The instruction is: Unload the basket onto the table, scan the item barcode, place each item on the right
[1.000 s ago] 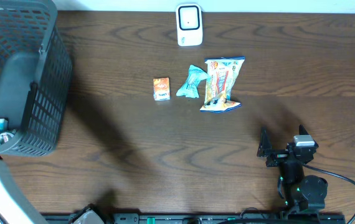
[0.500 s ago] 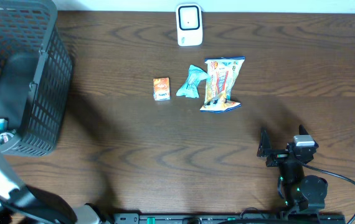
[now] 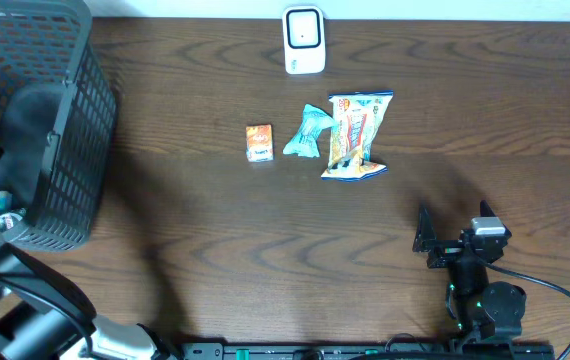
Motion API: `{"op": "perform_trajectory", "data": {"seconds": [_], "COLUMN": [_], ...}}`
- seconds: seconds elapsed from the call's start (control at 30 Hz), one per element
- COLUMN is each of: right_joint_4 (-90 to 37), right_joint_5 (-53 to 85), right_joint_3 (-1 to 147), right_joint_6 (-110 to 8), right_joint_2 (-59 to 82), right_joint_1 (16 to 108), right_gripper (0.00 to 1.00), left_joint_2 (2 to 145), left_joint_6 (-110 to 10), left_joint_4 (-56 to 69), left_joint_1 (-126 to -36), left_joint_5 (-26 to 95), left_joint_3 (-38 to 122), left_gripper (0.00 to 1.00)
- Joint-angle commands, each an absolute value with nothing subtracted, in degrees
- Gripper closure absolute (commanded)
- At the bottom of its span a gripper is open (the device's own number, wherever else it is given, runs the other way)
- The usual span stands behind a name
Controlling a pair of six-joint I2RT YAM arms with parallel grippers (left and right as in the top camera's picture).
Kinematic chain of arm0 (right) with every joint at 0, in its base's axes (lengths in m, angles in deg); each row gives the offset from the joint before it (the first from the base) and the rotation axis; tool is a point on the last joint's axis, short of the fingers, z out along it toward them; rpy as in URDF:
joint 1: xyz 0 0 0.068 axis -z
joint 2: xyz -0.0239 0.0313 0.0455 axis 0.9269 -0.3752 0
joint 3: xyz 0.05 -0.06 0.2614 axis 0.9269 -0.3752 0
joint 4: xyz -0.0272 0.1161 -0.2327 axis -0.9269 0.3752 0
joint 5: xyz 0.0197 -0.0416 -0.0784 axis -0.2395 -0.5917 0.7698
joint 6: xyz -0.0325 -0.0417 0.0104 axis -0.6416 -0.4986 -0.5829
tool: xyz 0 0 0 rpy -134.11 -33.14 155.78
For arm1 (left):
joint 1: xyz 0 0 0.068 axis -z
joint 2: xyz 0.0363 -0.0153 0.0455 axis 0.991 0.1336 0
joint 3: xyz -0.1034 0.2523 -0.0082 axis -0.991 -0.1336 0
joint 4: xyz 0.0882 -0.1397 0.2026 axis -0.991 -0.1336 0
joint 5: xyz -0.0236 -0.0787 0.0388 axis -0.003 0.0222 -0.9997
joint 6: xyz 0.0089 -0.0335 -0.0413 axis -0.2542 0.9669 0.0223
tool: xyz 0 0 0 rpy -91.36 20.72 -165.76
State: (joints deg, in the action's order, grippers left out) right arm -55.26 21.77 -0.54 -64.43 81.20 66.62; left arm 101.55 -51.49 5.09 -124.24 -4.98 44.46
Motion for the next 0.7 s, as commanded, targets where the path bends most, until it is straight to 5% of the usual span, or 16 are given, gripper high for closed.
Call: {"op": "perform_trajectory", "data": {"seconds": [0.0,0.17,0.67], "right_joint_4": [-55.0,-55.0,-55.0], "right_joint_5": [22.19,22.19,22.19], "right_joint_3": [-0.58,-0.58,-0.58], "right_joint_6": [-63.84,-63.84,-63.84], "right_joint_2": [81.16,81.16,81.16], "right_joint_1": [66.9,66.9,66.9], "right_gripper": [0.01,0.01,0.01], "left_joint_2": [104.47,107.36,117.52], "left_joint_6": [-52.46,-50.58,-49.79], "left_joint_4": [4.48,4.57,7.87], "left_joint_1": [-124.41,-124.41,-124.48], "left_joint_5": [-6.14,-6.08,-5.88], "left_joint_3": [45.47,45.36,45.18], "left_gripper": [0.01,0.12,0.12]}}
